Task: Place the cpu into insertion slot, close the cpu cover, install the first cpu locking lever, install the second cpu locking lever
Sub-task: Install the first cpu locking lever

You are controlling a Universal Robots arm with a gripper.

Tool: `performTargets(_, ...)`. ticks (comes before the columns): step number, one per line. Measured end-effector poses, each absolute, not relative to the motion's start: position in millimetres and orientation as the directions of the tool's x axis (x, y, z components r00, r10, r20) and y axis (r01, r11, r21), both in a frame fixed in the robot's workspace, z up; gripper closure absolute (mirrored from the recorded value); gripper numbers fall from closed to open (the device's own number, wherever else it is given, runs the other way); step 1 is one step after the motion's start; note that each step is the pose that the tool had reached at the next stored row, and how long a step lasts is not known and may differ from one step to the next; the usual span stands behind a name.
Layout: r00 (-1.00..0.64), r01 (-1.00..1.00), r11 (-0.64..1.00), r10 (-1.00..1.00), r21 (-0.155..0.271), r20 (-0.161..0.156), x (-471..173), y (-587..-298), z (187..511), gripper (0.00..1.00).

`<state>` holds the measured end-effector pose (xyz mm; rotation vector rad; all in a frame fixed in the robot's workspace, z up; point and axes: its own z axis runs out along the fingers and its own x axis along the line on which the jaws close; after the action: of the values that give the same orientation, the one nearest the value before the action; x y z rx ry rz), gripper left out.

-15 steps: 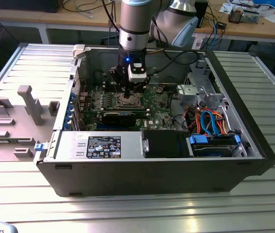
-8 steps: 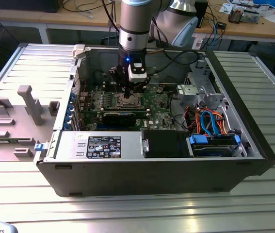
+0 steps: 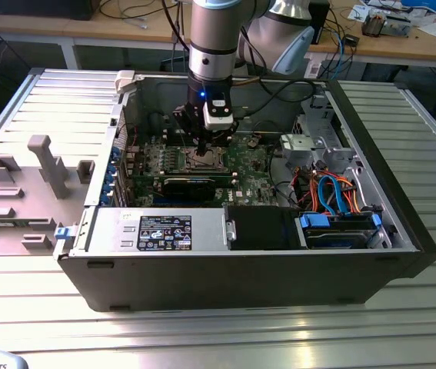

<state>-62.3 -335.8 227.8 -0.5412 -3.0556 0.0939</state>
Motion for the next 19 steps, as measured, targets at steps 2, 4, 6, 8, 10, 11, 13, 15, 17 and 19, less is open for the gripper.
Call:
performTargets(2, -0.939, 0.340, 0.938, 0.343, -0.066, 0.026, -62.3, -335.8, 227.8, 0.89)
performTargets(4, -0.940, 0.339, 0.938, 0.341, -0.066, 0.026, -62.3, -335.8, 227.8, 0.89)
performTargets(6, -0.940, 0.338, 0.939, 0.340, -0.066, 0.026, -62.3, -335.8, 227.8, 0.89)
performTargets(8, -0.941, 0.335, 0.940, 0.338, -0.066, 0.026, -62.3, -335.8, 227.8, 0.89)
performTargets(10, -0.941, 0.334, 0.940, 0.336, -0.066, 0.026, -62.3, -335.8, 227.8, 0.89)
performTargets(11, -0.942, 0.333, 0.940, 0.336, -0.066, 0.026, -62.3, -335.8, 227.8, 0.89)
performTargets(13, -0.942, 0.332, 0.941, 0.334, -0.066, 0.026, -62.3, -335.8, 227.8, 0.89)
performTargets(15, -0.942, 0.331, 0.941, 0.333, -0.066, 0.026, -62.3, -335.8, 227.8, 0.89)
performTargets(17, -0.943, 0.329, 0.942, 0.331, -0.066, 0.026, -62.3, -335.8, 227.8, 0.89)
performTargets(19, -0.944, 0.327, 0.943, 0.329, -0.066, 0.026, -62.3, -335.8, 227.8, 0.89)
